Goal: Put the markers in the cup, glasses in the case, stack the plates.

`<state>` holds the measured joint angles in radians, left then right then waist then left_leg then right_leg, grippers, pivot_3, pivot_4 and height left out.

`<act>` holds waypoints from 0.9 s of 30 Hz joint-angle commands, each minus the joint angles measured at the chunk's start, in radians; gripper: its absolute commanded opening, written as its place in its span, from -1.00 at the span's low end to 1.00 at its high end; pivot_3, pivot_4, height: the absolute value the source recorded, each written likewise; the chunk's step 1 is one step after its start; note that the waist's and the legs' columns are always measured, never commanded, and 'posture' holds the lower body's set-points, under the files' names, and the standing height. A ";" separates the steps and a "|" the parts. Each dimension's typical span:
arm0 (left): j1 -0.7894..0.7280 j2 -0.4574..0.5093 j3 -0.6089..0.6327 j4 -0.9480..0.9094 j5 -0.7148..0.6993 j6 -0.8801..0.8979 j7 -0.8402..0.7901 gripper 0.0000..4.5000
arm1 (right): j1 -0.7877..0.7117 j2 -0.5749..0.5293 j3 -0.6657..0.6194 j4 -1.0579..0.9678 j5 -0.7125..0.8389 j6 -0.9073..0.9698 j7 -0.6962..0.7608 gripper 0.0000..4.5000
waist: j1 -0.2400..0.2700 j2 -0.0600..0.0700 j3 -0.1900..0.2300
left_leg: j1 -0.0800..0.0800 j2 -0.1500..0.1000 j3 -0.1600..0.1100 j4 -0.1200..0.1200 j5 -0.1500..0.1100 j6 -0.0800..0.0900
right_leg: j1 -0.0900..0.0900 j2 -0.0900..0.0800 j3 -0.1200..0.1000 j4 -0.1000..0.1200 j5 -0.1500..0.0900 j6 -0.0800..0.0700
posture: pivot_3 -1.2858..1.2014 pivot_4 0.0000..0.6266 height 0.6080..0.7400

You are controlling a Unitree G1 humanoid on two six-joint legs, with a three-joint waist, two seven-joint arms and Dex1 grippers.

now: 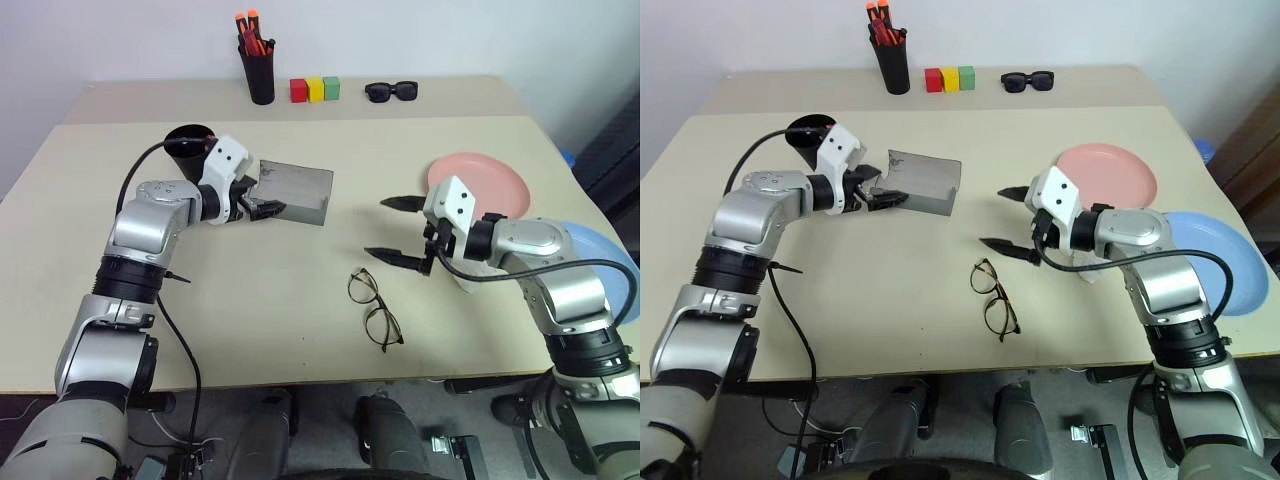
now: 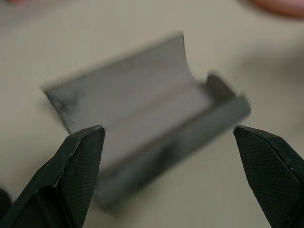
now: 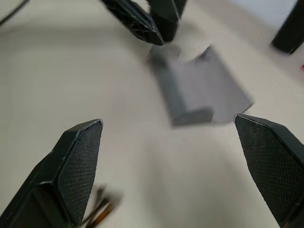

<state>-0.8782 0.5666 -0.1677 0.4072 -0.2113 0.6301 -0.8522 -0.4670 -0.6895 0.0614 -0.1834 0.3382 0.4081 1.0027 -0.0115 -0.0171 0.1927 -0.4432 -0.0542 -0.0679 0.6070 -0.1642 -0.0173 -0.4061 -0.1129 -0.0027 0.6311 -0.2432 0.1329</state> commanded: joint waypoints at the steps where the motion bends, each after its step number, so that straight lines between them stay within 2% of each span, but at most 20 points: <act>1: -0.068 0.013 -0.044 0.101 0.057 -0.081 -0.090 0.97 | 0.035 -0.038 -0.037 -0.099 0.045 0.032 0.021 1.00 | -0.001 0.000 0.000 | 0.000 0.000 0.000 0.000 0.000 0.000 | 0.000 0.000 0.000 0.000 0.000 0.000 | 0.03 -0.52 1.00; 6: -0.158 -0.024 -0.062 0.307 0.125 -0.179 -0.113 0.97 | 0.107 -0.070 -0.064 -0.169 0.074 0.080 0.007 1.00 | 0.001 0.000 0.000 | -0.001 0.000 0.000 0.000 0.000 0.000 | 0.000 -0.001 0.000 -0.001 0.000 0.000 | 0.03 -0.52 1.00; 12: -0.209 -0.062 -0.099 0.475 0.202 -0.312 -0.229 0.97 | 0.213 -0.095 -0.135 -0.217 0.076 0.107 -0.044 1.00 | 0.010 0.000 0.000 | -0.001 0.000 0.001 0.001 -0.001 0.002 | 0.000 -0.003 0.000 -0.001 0.000 0.001 | 0.03 -0.52 1.00; 15: -0.218 -0.071 -0.094 0.513 0.215 -0.351 -0.272 0.62 | 0.234 -0.092 -0.145 -0.216 0.066 0.098 -0.064 1.00 | 0.013 -0.001 0.000 | -0.001 0.000 0.003 0.002 -0.002 0.003 | 0.000 -0.004 0.000 -0.001 0.000 0.001 | 0.03 -0.52 1.00; 22: -0.213 -0.076 -0.076 0.520 0.229 -0.423 -0.323 -0.94 | 0.253 -0.085 -0.141 -0.228 0.069 0.097 -0.085 1.00 | 0.019 -0.001 0.000 | -0.002 0.000 0.003 0.003 -0.002 0.003 | -0.001 -0.004 0.000 -0.001 0.000 0.001 | 0.03 -0.52 1.00; 27: -0.131 -0.053 -0.065 0.375 0.180 -0.457 -0.463 -0.97 | 0.232 -0.085 -0.130 -0.209 0.066 0.089 -0.084 1.00 | 0.021 -0.001 0.000 | -0.003 0.001 0.003 0.004 -0.002 0.004 | -0.001 -0.004 0.000 -0.001 0.000 0.001 | 0.03 -0.52 1.00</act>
<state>-1.0169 0.4948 -0.2530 0.8497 0.0030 0.1922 -1.2667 -0.2154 -0.7680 -0.0545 -0.3705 0.3969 0.5149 0.9187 0.0100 -0.0178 0.1930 -0.4460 -0.0534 -0.0649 0.6108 -0.1665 -0.0137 -0.4068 -0.1174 -0.0026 0.6298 -0.2437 0.1336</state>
